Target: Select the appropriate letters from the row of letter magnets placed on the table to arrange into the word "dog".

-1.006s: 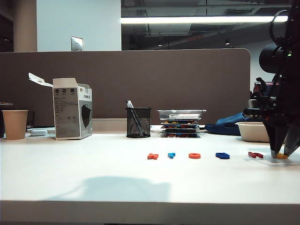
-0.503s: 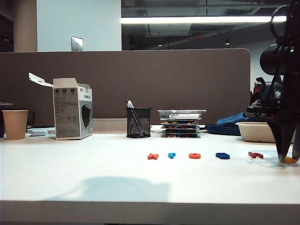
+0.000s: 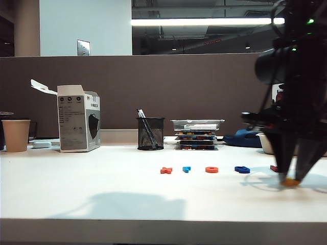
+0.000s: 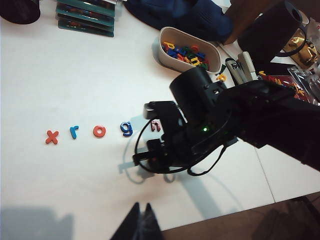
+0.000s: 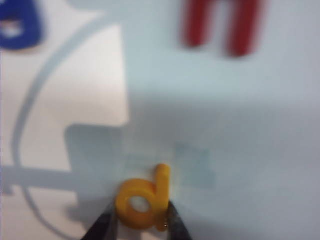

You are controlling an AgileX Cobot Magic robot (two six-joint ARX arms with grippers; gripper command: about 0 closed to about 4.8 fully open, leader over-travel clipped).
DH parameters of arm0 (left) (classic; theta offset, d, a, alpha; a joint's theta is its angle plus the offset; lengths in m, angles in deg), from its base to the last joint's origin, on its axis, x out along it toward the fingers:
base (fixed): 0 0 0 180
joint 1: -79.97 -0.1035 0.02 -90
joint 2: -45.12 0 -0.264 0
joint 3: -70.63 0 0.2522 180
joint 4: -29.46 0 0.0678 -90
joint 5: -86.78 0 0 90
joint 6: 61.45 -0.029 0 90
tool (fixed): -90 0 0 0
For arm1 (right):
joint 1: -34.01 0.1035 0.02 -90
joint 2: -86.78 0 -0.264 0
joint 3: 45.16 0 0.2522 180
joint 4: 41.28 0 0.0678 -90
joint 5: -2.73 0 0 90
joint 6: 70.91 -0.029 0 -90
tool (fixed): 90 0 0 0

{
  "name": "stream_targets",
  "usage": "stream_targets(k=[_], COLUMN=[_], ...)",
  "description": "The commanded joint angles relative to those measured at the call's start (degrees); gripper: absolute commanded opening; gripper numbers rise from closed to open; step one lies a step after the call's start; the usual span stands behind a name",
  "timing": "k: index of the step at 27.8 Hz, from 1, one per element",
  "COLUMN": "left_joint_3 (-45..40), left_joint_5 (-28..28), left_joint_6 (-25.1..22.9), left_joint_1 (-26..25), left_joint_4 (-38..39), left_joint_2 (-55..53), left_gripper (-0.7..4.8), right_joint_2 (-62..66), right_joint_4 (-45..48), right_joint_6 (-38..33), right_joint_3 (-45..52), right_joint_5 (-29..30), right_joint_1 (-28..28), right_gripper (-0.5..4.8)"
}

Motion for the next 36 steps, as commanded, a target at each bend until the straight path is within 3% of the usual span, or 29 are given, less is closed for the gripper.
stream_targets(k=[1, 13, 17, 24, 27, 31, 36], left_joint_3=[0.11, 0.11, 0.11, 0.11, 0.11, 0.11, 0.11], left_joint_5=[-0.17, -0.17, -0.17, -0.17, -0.17, -0.17, -0.17], left_joint_6=[-0.09, -0.09, -0.11, -0.11, -0.09, -0.09, -0.09], left_joint_1=[-0.04, -0.04, -0.04, -0.04, -0.07, -0.04, -0.04], left_joint_4=[-0.31, -0.31, -0.31, -0.31, -0.31, -0.31, -0.31], left_joint_2=[0.13, 0.13, 0.13, 0.15, 0.13, 0.13, 0.13], left_gripper=[-0.06, -0.06, -0.06, -0.06, -0.06, -0.06, -0.06], right_joint_2=[1.33, 1.38, 1.42, 1.42, 1.42, 1.42, 1.42], right_joint_4=[1.25, 8.15, 10.91, 10.78, 10.01, 7.8, 7.04], right_joint_6=[-2.91, -9.49, -11.96, -13.51, -13.51, -13.49, -13.44], right_joint_3=[1.18, 1.18, 1.18, 1.18, 1.18, 1.18, 1.18], right_joint_5=[3.45, 4.68, 7.93, 8.13, 7.19, 3.82, 3.21], right_joint_1=[2.47, 10.36, 10.75, 10.75, 10.75, 10.75, 10.73], right_gripper=[1.03, 1.03, 1.04, 1.08, 1.1, 1.71, 1.75])
